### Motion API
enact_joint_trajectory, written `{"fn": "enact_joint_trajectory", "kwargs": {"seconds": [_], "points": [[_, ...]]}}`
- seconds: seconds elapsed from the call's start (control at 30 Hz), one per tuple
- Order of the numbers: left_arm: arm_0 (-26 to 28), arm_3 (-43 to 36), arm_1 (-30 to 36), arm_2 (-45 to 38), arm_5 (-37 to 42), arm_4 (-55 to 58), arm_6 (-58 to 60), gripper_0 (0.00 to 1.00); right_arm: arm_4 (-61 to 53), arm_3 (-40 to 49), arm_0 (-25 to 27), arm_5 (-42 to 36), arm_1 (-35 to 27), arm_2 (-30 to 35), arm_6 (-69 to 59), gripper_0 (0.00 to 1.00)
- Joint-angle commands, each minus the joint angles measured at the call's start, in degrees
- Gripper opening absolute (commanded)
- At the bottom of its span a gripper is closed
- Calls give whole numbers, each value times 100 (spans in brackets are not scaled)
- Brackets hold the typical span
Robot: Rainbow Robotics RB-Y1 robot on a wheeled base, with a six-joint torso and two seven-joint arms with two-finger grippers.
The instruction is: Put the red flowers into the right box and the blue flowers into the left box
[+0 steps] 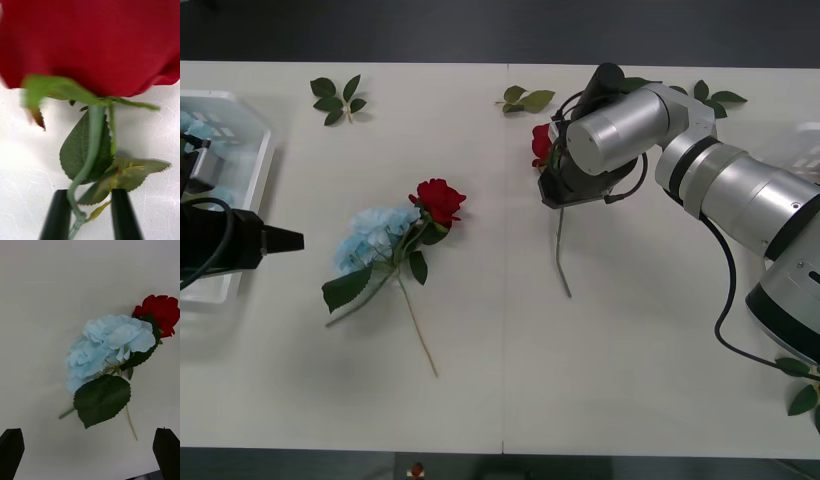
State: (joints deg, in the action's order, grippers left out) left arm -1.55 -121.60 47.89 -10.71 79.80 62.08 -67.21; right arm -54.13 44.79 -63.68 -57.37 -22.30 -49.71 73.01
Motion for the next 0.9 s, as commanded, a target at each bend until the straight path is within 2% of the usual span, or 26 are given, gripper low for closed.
{"fn": "enact_joint_trajectory", "kwargs": {"seconds": [0.03, 0.33, 0.5, 0.53, 0.6, 0.77, 0.9], "points": [[-82, -479, -412, 403, 9, -609, 604, 100, -54, -32, -259, -2, 173, 5, 108, 0], [-135, -875, -1036, 1835, 18, -2868, 2098, 100, 8, -32, -259, -2, 156, 5, 117, 0], [-232, -778, -1186, 3145, 18, -5250, 2704, 100, -89, 38, -329, -46, -64, 5, 169, 0], [-267, -725, -1186, 3294, 18, -5452, 2801, 100, -98, 56, -356, -81, -117, 5, 187, 0], [-460, -488, -1230, 3734, 9, -5882, 3179, 100, -309, 205, -444, -222, -416, -4, 257, 0], [-689, -127, -1493, 3892, -61, -6049, 3408, 100, -801, 715, -663, -802, -1242, -65, 477, 0], [-873, 198, -1775, 3892, -61, -6172, 3399, 100, -1398, 1295, -839, -1487, -2314, -65, 1022, 0]]}}
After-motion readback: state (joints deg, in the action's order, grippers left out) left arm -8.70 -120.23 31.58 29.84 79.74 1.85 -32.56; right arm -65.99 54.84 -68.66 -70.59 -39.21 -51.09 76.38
